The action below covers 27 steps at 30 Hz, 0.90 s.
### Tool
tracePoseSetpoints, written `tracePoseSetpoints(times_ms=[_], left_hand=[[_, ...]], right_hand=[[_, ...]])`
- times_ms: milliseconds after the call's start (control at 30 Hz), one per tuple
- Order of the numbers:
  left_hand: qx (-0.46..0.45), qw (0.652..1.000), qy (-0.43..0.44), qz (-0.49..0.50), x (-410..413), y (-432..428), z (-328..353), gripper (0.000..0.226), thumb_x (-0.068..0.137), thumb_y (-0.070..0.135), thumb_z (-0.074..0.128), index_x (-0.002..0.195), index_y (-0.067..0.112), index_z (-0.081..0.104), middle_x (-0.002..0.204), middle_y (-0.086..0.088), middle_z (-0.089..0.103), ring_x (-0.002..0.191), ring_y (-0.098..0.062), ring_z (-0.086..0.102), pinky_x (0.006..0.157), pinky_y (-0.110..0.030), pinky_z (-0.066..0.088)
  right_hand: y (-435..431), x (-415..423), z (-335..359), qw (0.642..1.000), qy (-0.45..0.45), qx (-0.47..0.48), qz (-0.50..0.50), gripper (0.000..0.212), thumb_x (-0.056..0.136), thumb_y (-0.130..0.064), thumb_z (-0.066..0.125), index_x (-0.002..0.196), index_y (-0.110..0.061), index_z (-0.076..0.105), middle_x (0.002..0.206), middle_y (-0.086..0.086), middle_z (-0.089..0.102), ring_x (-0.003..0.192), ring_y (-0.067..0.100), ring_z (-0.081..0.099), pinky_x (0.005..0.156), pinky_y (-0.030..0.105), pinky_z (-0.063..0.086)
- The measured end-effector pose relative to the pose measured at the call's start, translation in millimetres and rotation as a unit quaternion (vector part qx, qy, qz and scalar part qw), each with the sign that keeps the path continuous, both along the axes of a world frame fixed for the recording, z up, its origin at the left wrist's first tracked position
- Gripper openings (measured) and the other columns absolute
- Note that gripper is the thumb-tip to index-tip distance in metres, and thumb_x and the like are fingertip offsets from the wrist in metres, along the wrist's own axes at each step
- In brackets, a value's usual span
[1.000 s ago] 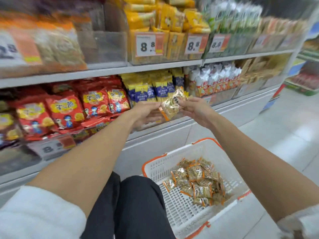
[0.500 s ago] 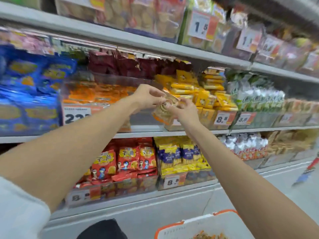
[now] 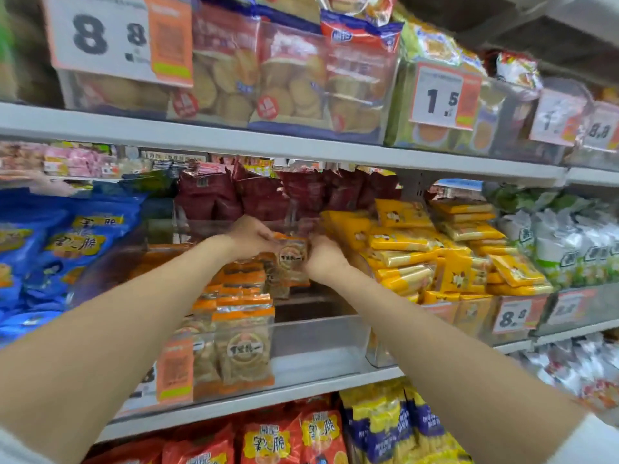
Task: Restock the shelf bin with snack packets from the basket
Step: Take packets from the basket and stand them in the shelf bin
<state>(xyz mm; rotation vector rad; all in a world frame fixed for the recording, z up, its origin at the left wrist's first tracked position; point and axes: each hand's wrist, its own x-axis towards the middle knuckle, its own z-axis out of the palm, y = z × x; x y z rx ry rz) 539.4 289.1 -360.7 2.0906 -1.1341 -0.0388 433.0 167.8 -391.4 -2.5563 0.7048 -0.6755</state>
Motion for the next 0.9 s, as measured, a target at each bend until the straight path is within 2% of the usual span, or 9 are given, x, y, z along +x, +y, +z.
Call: tracePoseSetpoints(times_ms=[100, 200, 300, 400, 467, 567, 667, 767, 900], left_hand=[[0.058, 0.997, -0.054, 0.014, 17, -4, -16, 0.025, 0.078, 0.026, 0.08, 0.091, 0.005, 0.075, 0.092, -0.005, 0.071, 0.088, -0.017, 0.065, 0.073, -0.024, 0.044], [0.062, 0.995, -0.065, 0.033, 24, -6, -25, 0.026, 0.077, 0.025, 0.08, 0.096, 0.008, 0.074, 0.097, -0.004, 0.07, 0.092, -0.017, 0.064, 0.078, -0.025, 0.047], [0.052, 0.995, -0.072, 0.039, 29, -4, -28, 0.024, 0.079, 0.024, 0.079, 0.1, 0.013, 0.076, 0.105, -0.001, 0.072, 0.095, -0.014, 0.065, 0.085, -0.024, 0.048], [0.033, 0.997, -0.059, 0.031, 30, -2, -30, 0.022, 0.077, 0.023, 0.08, 0.097, 0.015, 0.077, 0.102, 0.001, 0.073, 0.092, -0.011, 0.064, 0.085, -0.024, 0.049], [0.021, 0.998, -0.054, 0.028, 30, 0, -29, 0.02, 0.076, 0.022, 0.08, 0.095, 0.016, 0.077, 0.101, 0.001, 0.073, 0.09, -0.01, 0.064, 0.086, -0.025, 0.05], [0.003, 0.998, -0.053, 0.025, 27, 1, -29, 0.013, 0.079, 0.017, 0.079, 0.092, 0.018, 0.078, 0.099, 0.003, 0.073, 0.085, -0.005, 0.062, 0.084, -0.022, 0.048], [-0.025, 0.998, -0.051, 0.031, 27, 2, -30, 0.01, 0.079, 0.014, 0.078, 0.088, 0.02, 0.078, 0.097, 0.004, 0.074, 0.084, -0.004, 0.062, 0.083, -0.021, 0.047], [-0.012, 0.998, -0.047, 0.04, 29, 3, -31, 0.01, 0.08, 0.015, 0.078, 0.085, 0.023, 0.078, 0.099, 0.003, 0.074, 0.09, -0.007, 0.063, 0.088, -0.024, 0.049], [0.024, 0.997, -0.047, 0.048, 29, 2, -32, 0.01, 0.081, 0.017, 0.076, 0.088, 0.024, 0.077, 0.102, 0.006, 0.072, 0.096, -0.01, 0.064, 0.092, -0.029, 0.051]], right_hand=[[-5, 23, -12, 0.994, 0.094, 0.047, -0.013, 0.065, 0.08, -0.02, 0.074, 0.138, -0.008, 0.047, 0.128, 0.014, 0.058, 0.118, 0.031, 0.057, 0.09, 0.034, 0.047], [-7, 31, -16, 0.988, 0.124, 0.093, 0.015, 0.059, 0.078, -0.018, 0.077, 0.131, -0.007, 0.054, 0.13, 0.015, 0.057, 0.119, 0.031, 0.055, 0.083, 0.031, 0.044], [-5, 34, -22, 0.984, 0.137, 0.116, 0.015, 0.06, 0.077, -0.018, 0.078, 0.131, -0.007, 0.053, 0.117, 0.013, 0.063, 0.1, 0.027, 0.064, 0.065, 0.021, 0.047], [-4, 34, -27, 0.978, 0.131, 0.16, 0.017, 0.041, 0.083, -0.006, 0.073, 0.12, -0.007, 0.056, 0.105, 0.01, 0.067, 0.079, 0.02, 0.066, 0.044, 0.016, 0.048], [-4, 29, -25, 0.978, 0.121, 0.171, 0.016, 0.03, 0.083, -0.004, 0.073, 0.109, -0.01, 0.06, 0.107, 0.01, 0.068, 0.081, 0.019, 0.067, 0.048, 0.018, 0.052], [-5, 23, -23, 0.987, 0.118, 0.11, 0.011, 0.028, 0.082, -0.011, 0.075, 0.107, -0.012, 0.062, 0.104, 0.003, 0.067, 0.086, 0.017, 0.066, 0.064, 0.021, 0.054], [-5, 24, -26, 0.991, 0.088, 0.099, 0.018, 0.03, 0.081, -0.009, 0.076, 0.108, -0.011, 0.062, 0.112, 0.008, 0.066, 0.105, 0.027, 0.064, 0.088, 0.035, 0.056], [-2, 24, -28, 0.992, 0.075, 0.095, 0.039, 0.017, 0.085, -0.006, 0.069, 0.089, -0.016, 0.057, 0.112, 0.013, 0.066, 0.105, 0.031, 0.064, 0.09, 0.043, 0.055], [-7, 27, -32, 0.989, 0.068, 0.123, 0.04, 0.018, 0.084, -0.005, 0.07, 0.1, -0.01, 0.066, 0.108, 0.012, 0.069, 0.1, 0.029, 0.067, 0.087, 0.042, 0.057]])
